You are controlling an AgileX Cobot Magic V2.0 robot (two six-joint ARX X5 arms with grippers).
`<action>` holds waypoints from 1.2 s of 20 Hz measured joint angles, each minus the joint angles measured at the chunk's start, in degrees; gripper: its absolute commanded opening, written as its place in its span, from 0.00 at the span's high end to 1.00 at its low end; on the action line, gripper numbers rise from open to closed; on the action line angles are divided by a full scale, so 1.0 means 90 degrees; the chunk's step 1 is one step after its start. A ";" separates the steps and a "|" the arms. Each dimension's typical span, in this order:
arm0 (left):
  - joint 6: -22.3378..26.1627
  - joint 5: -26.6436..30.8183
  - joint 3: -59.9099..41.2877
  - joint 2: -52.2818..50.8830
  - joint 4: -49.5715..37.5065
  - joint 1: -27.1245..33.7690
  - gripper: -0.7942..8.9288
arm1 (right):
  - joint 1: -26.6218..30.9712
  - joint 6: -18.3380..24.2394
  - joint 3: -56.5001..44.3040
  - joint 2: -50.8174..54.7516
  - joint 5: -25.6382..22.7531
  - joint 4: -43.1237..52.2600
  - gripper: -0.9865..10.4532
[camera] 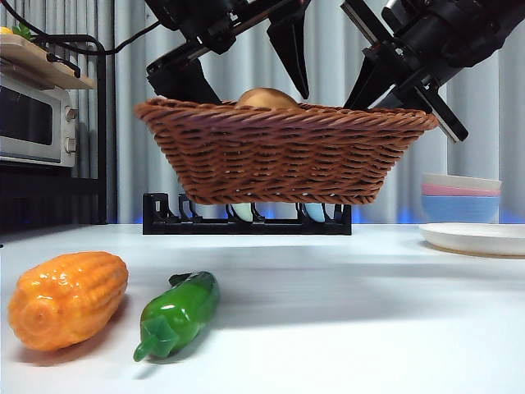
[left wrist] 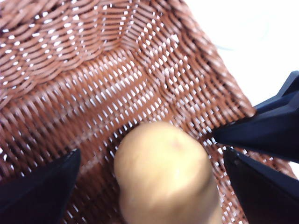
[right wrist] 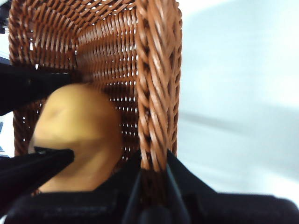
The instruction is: Pick up the basket,pick up the corn from the table,pick up the potato from the table,pick up the cucumber from the table,put all items into the basket
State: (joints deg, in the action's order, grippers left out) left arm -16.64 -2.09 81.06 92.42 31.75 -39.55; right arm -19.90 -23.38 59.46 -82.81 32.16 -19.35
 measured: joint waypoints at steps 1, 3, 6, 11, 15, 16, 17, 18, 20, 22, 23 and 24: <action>0.0002 -0.0010 0.0083 0.0002 0.0070 -0.0002 0.27 | 0.0000 0.0000 0.0000 0.0000 0.0000 0.0002 0.93; 0.0005 -0.0221 0.0418 -0.0010 0.0539 0.0000 0.27 | 0.0041 0.0005 0.0000 0.0000 -0.0002 0.0007 0.93; 0.0131 -0.0605 0.1260 -0.0335 0.1817 -0.0007 0.27 | 0.0250 0.0041 0.0000 0.0000 0.0002 0.0015 0.93; 0.0578 -0.0172 0.2089 -0.2042 0.3735 -0.0233 0.27 | 0.1003 0.0049 0.0000 0.0000 -0.0002 0.0056 0.93; 0.0440 0.0731 0.1948 -0.2613 0.5003 -0.0359 0.27 | 0.1209 0.0092 0.0000 0.0000 -0.0002 0.0068 0.93; 0.0335 0.0789 0.1800 -0.2688 0.5008 -0.0461 0.27 | 0.1209 0.0102 0.0000 0.0000 0.0002 0.0083 0.93; 0.0214 0.0862 0.1598 -0.2781 0.5008 -0.0607 0.27 | 0.1209 0.0121 0.0000 0.0000 0.0017 0.0107 0.93; 0.0063 0.1049 0.1307 -0.2885 0.5010 -0.0765 0.27 | 0.1209 0.0143 0.0000 0.0000 0.0022 0.0119 0.93; -0.0335 0.1486 0.0474 -0.3002 0.5010 -0.1013 0.27 | 0.1214 0.0151 0.0000 0.0000 0.0024 0.0148 0.93; -0.0750 0.1843 -0.0539 -0.2956 0.4986 -0.1154 0.28 | 0.1214 0.0151 0.0000 0.0000 0.0024 0.0155 0.93; -0.0984 0.1814 -0.1188 -0.2922 0.4852 -0.1202 0.28 | 0.1214 0.0151 0.0000 0.0000 0.0024 0.0158 0.93; -0.1178 0.1671 -0.1744 -0.2912 0.4386 -0.1209 0.28 | 0.1214 0.0153 0.0000 0.0000 0.0024 0.0155 0.93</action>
State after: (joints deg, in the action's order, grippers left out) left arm -27.24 12.95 65.36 66.22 71.22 -50.43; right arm -8.97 -22.00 59.46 -82.81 32.38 -17.96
